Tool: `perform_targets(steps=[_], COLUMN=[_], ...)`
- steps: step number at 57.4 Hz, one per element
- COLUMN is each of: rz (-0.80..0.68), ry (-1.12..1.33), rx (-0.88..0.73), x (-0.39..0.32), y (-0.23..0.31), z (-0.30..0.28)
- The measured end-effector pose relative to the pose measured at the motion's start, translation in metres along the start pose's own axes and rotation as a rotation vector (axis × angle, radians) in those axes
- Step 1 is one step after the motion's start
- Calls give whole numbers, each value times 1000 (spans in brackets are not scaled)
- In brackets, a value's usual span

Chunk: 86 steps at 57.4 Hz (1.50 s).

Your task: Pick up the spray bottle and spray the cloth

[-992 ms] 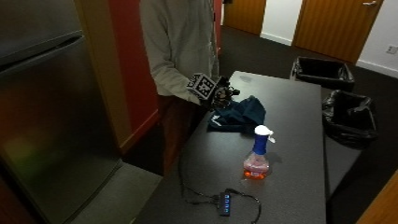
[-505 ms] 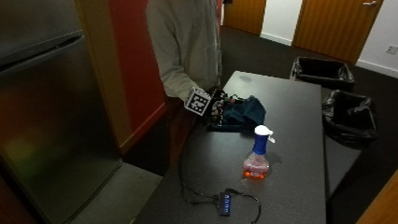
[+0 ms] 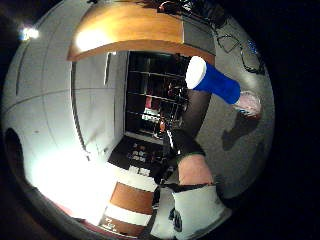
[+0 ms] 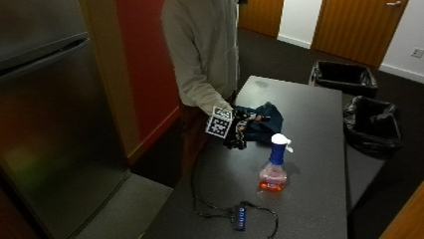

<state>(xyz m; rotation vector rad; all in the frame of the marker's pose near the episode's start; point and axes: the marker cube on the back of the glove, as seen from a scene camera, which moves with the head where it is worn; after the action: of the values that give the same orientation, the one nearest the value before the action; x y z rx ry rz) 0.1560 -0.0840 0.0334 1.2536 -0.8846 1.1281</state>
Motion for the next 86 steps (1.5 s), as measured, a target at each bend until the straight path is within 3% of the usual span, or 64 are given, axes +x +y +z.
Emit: perform_targets(steps=[49, 86], rz=[126, 131], ry=[-134, -159], rx=[39, -54], x=[0, 2], y=[-38, -57], z=[71, 106])
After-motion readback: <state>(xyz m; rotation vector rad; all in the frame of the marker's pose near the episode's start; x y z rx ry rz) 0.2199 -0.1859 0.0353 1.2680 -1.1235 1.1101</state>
